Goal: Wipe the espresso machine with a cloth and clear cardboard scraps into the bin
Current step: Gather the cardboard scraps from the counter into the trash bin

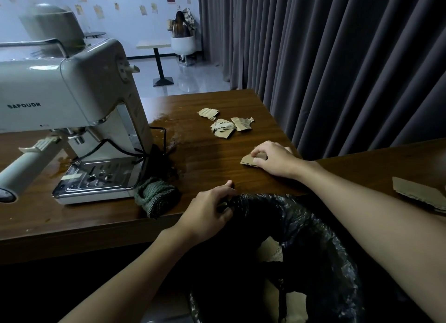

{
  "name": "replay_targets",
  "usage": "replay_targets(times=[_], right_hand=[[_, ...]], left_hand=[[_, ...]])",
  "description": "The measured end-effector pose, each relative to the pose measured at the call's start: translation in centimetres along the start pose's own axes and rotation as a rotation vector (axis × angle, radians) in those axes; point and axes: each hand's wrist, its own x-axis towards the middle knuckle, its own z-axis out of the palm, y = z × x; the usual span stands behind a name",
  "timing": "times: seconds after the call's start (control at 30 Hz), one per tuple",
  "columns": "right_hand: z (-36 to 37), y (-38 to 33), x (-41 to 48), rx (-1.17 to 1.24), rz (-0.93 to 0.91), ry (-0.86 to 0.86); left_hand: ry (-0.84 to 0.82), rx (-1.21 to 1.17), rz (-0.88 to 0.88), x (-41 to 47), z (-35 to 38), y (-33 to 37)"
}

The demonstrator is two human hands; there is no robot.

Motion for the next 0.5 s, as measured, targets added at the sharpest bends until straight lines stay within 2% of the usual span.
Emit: replay_targets(times=[0.37,0.43,0.5], right_hand=[[-1.6,-0.3,-2.2,0.359,0.061,0.009],[-2.4,-0.3,-3.1,0.457,0.038,-0.039],[-3.6,-0.1,-4.1,0.670,-0.006,-0.150]], left_hand=[[-0.028,-0.014,-0.019,0.1,-0.1,0.1],[-0.033,-0.015,-0.020,0.1,-0.2,0.0],[-0.033,-0.023,-0.020,0.1,-0.1,0.0]])
